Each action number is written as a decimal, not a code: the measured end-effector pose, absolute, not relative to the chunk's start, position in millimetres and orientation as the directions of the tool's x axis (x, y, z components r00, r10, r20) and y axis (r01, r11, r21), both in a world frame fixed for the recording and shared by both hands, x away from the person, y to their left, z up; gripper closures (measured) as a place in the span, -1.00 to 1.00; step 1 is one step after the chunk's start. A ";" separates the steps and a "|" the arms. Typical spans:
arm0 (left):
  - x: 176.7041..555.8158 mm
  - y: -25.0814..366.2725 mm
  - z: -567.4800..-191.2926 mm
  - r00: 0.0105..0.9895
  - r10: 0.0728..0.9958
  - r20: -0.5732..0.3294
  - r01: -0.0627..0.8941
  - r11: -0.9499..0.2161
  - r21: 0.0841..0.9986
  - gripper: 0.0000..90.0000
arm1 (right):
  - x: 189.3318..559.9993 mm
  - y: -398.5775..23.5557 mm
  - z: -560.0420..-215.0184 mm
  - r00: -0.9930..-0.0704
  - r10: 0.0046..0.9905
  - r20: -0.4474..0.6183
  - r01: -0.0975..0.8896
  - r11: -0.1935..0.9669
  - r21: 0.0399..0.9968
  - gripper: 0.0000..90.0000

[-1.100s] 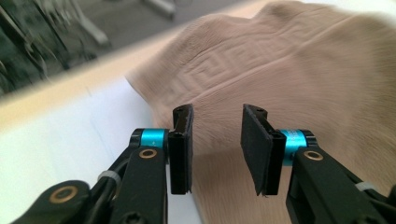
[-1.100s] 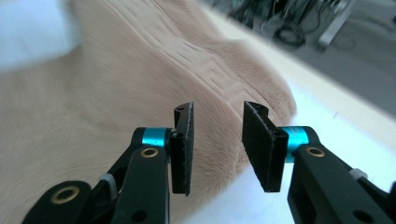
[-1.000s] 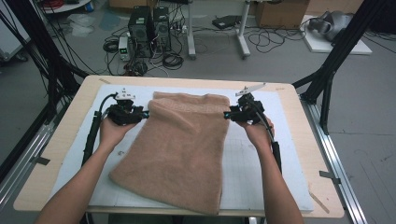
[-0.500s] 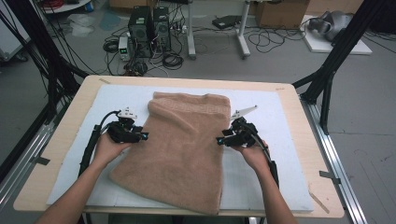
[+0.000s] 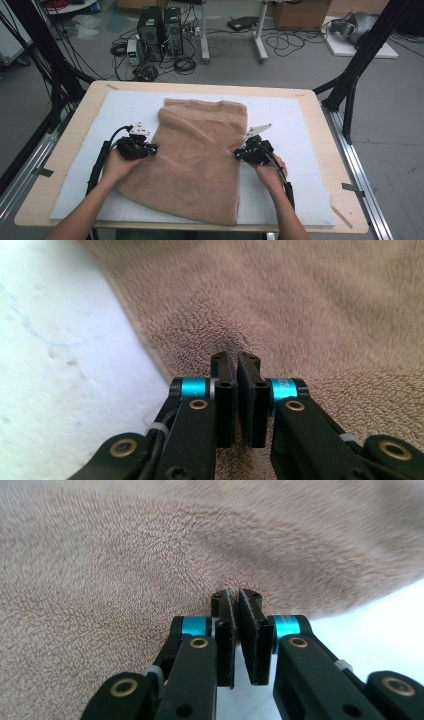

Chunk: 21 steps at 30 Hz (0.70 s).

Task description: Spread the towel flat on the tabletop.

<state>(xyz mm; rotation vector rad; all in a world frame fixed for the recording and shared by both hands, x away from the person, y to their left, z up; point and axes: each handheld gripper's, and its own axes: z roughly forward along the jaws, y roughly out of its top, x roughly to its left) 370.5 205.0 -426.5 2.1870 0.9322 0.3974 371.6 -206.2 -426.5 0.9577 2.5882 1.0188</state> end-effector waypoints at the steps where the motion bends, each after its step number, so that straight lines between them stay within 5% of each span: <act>1: 370.9 205.0 -424.4 0.684 0.729 -0.005 0.500 -0.463 0.732 0.91 | 373.4 -208.6 -424.6 -0.762 0.645 0.050 0.505 0.544 0.670 0.90; 6: 379.8 206.0 -418.9 0.625 0.778 -0.061 0.498 -0.338 0.799 0.92 | 385.6 -223.8 -414.1 -0.711 0.701 0.051 0.532 0.490 0.690 0.91; 12: 391.2 198.6 -427.4 0.609 0.792 -0.055 0.533 -0.357 0.767 0.75 | 404.8 -227.8 -422.4 -0.674 0.736 0.067 0.584 0.474 0.659 0.87; 21: 363.5 212.3 -405.4 0.676 0.736 -0.033 0.460 -0.386 0.800 0.39 | 382.3 -229.7 -404.9 -0.712 0.698 0.077 0.527 0.459 0.715 0.36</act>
